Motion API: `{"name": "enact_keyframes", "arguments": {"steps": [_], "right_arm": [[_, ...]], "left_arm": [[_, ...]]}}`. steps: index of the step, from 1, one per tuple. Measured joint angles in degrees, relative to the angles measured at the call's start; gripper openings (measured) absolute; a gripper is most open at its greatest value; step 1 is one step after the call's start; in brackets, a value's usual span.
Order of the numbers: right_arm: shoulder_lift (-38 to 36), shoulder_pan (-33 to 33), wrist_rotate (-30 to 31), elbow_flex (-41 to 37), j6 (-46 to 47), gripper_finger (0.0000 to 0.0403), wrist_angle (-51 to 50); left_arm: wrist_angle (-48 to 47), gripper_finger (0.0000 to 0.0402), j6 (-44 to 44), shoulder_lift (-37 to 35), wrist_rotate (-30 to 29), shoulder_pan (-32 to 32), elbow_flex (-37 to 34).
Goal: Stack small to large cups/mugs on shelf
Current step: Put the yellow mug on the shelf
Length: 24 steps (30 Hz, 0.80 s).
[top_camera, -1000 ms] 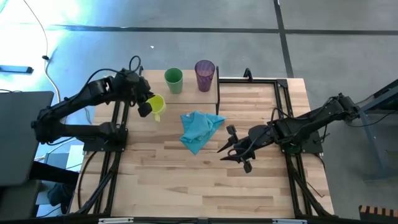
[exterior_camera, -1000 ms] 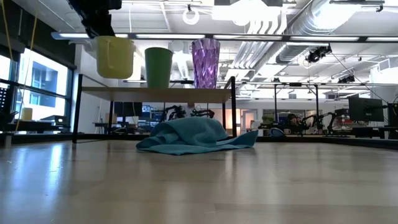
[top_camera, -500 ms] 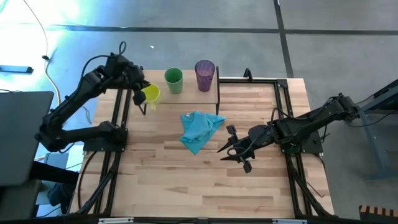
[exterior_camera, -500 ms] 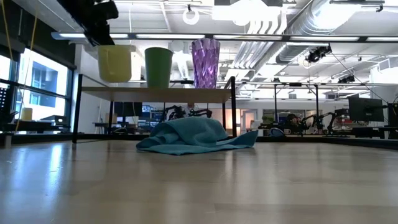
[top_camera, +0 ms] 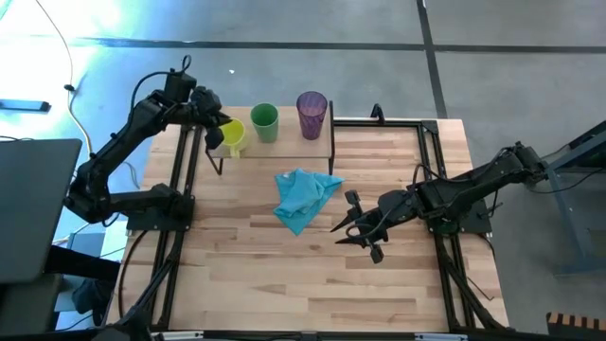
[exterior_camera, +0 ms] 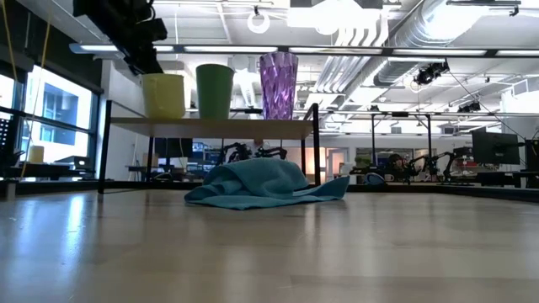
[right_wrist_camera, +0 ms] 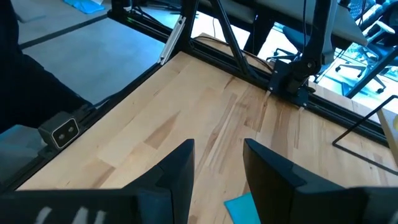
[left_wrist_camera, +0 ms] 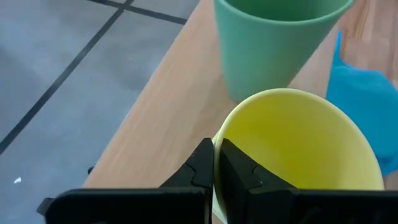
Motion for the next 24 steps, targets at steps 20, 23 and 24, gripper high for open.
{"name": "enact_keyframes", "arguments": {"steps": [20,23,24], "right_arm": [[3.3,-1.1,-0.7,0.0,0.6,0.0128,-3.0],[4.3,-2.2,-1.4,0.0,1.2,0.0128,-3.5],[4.6,-2.6,-1.6,0.0,1.2,0.0128,-3.5]], "left_arm": [[-6.1,0.0000,-1.9,8.0,-4.3,0.0,8.5],[-5.9,0.0000,-2.2,8.0,-4.4,0.0,8.5],[-5.7,0.0000,-2.4,8.0,-4.4,0.0,8.5]]}}
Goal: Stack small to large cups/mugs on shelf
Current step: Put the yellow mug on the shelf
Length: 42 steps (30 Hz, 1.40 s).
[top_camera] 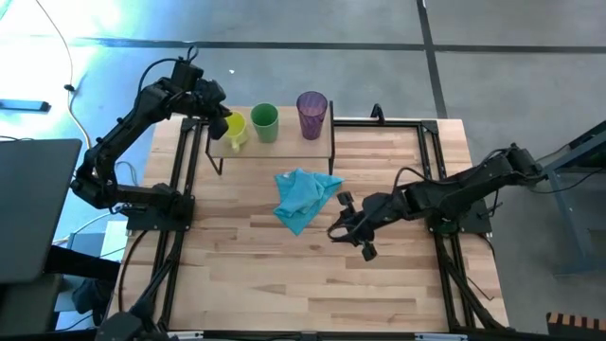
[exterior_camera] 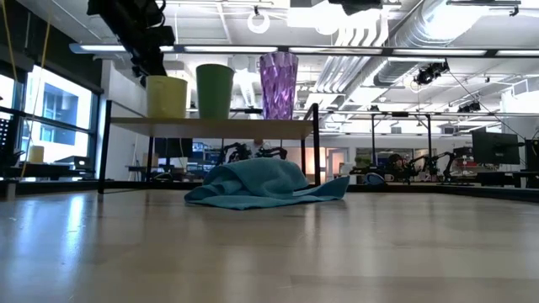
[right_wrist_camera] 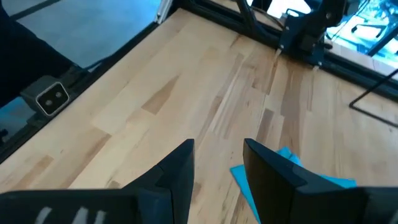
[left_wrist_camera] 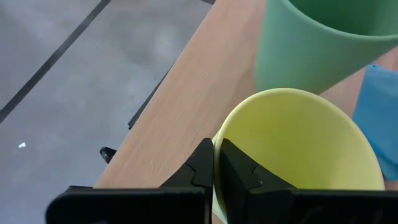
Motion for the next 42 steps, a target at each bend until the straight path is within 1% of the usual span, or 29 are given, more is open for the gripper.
{"name": "enact_keyframes", "arguments": {"steps": [7,11,21,29,38,42], "right_arm": [[0.6,-1.6,-3.0,0.0,0.0,0.0128,0.0],[0.6,-1.6,-3.2,0.0,0.0,0.0128,0.0],[0.6,-1.4,-3.2,0.0,0.6,0.0128,0.0],[0.6,-1.4,-3.2,0.0,1.1,0.0128,0.0],[0.6,-1.4,-3.2,0.0,1.1,0.0128,0.0],[0.6,-1.4,-3.5,0.0,1.1,0.0128,0.0]], "left_arm": [[0.6,0.0000,-0.9,0.0,-1.5,0.0,0.0],[0.4,0.0000,-1.1,0.4,-2.6,0.0,0.0],[0.6,0.0001,-1.5,0.6,-3.3,-0.1,-0.5],[1.1,0.0014,-2.1,0.6,-3.8,0.0,-0.7],[1.3,0.0004,-2.8,0.6,-4.3,0.0,-0.7],[1.3,0.0012,-2.8,0.6,-5.4,0.0,-0.7]]}}
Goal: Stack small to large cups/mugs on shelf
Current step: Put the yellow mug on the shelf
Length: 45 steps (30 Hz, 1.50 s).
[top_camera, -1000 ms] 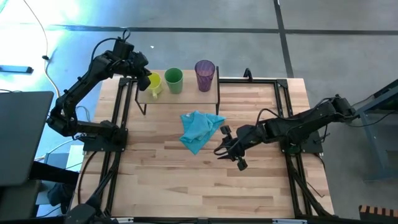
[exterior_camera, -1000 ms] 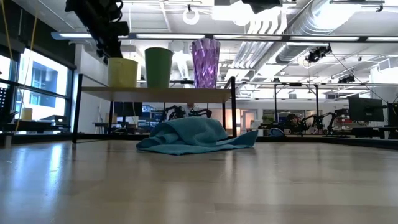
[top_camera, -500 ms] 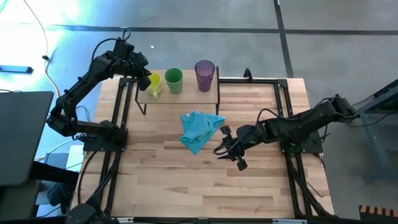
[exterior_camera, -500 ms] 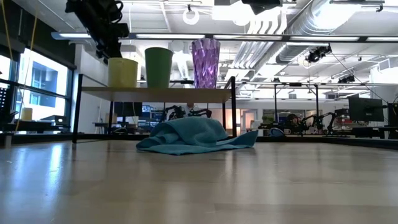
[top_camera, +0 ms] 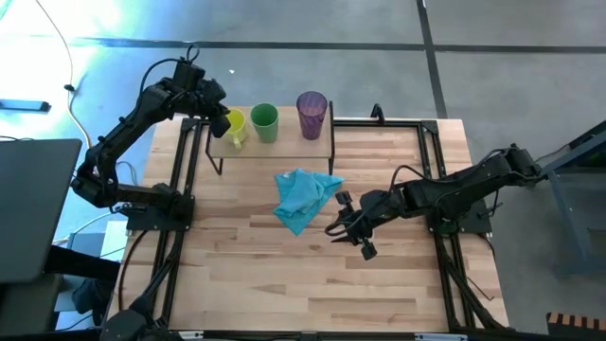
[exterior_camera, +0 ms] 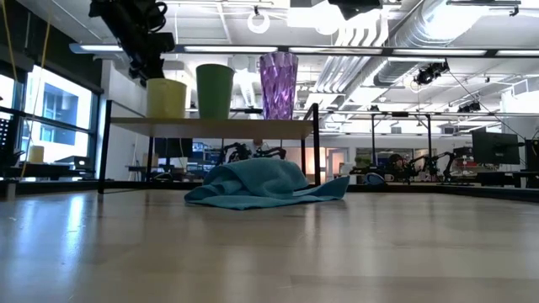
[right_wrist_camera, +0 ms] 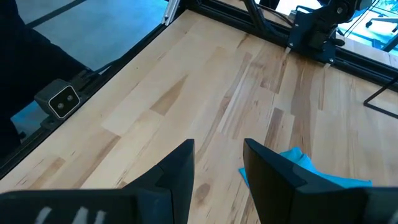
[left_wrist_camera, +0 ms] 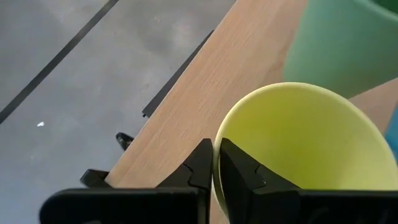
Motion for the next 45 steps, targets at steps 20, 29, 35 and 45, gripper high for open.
{"name": "enact_keyframes", "arguments": {"steps": [20,29,35,45], "right_arm": [[0.0,0.0,-0.8,0.0,0.0,0.0128,0.0],[0.0,0.0,-0.8,0.0,0.8,0.0128,0.0],[0.0,0.2,-1.0,0.0,1.3,0.0128,-0.1],[0.0,0.4,-1.1,0.0,0.4,0.0128,-0.2]], "left_arm": [[-0.4,0.0025,0.4,0.0,-2.2,-0.8,0.0],[0.2,0.0026,0.6,0.4,-9.9,-5.2,0.0],[-0.3,0.0026,0.8,0.6,-13.7,-5.4,0.1],[-3.3,0.0027,3.7,0.4,-16.1,-5.3,0.2]]}}
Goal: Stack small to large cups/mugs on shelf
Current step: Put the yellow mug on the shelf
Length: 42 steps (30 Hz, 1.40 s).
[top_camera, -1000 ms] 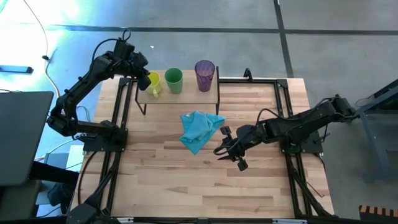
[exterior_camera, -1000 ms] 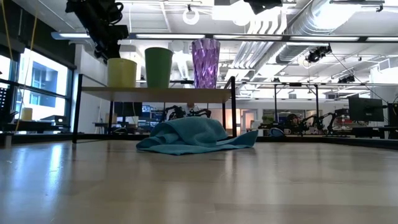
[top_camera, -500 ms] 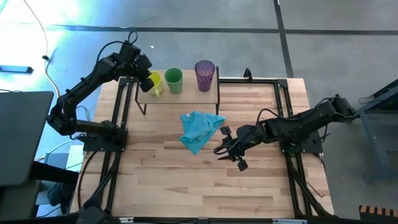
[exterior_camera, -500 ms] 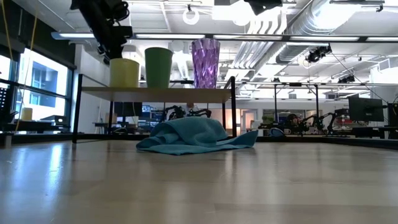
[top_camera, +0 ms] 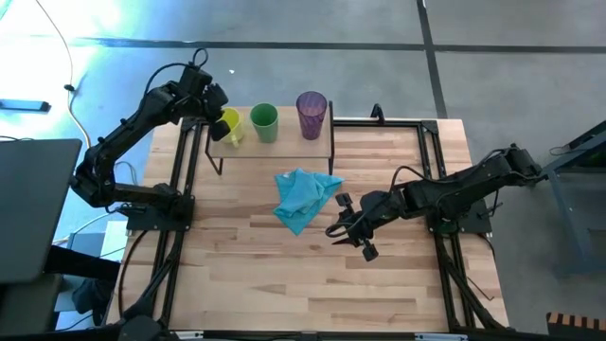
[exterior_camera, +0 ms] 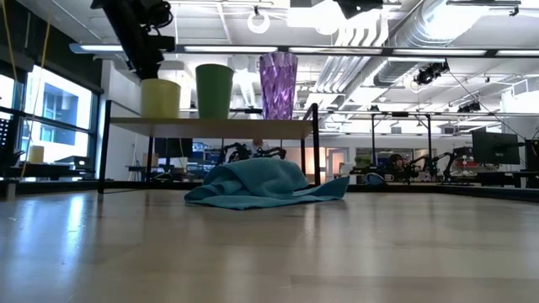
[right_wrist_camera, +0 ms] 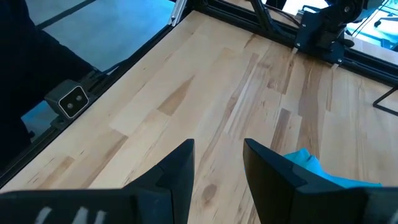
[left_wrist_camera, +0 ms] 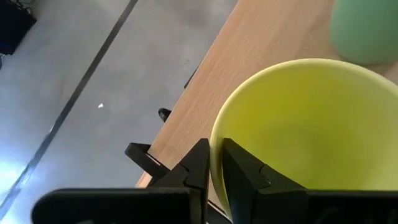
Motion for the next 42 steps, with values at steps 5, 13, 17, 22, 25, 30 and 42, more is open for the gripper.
{"name": "enact_keyframes", "arguments": {"steps": [5,13,17,22,25,30,42], "right_arm": [[0.0,0.0,0.0,0.0,0.0,0.0128,0.2],[0.0,0.0,0.0,0.0,0.0,0.0128,0.2],[0.0,0.0,0.0,0.0,-0.4,0.0128,0.2],[0.0,0.0,-0.1,0.0,-0.1,0.0128,0.4],[0.0,0.0,-0.1,0.0,0.0,0.0128,0.4],[0.0,0.0,-0.3,0.0,0.0,0.0128,0.4],[0.0,0.0,-0.3,0.0,0.4,0.0128,0.4]], "left_arm": [[-0.9,0.0027,1.5,0.0,-0.1,0.0,0.0],[-1.0,0.0027,3.6,0.1,-1.9,-1.8,-0.1],[-0.6,0.0027,4.8,0.2,-6.0,-4.7,-0.2],[0.3,0.0027,5.7,0.2,-8.5,-6.8,-0.2],[0.4,0.0027,5.7,0.2,-8.5,-6.8,-0.2],[0.4,0.0037,6.3,0.2,-9.0,-6.8,-0.3],[2.0,0.0049,8.3,0.3,-11.4,-6.8,-0.4]]}}
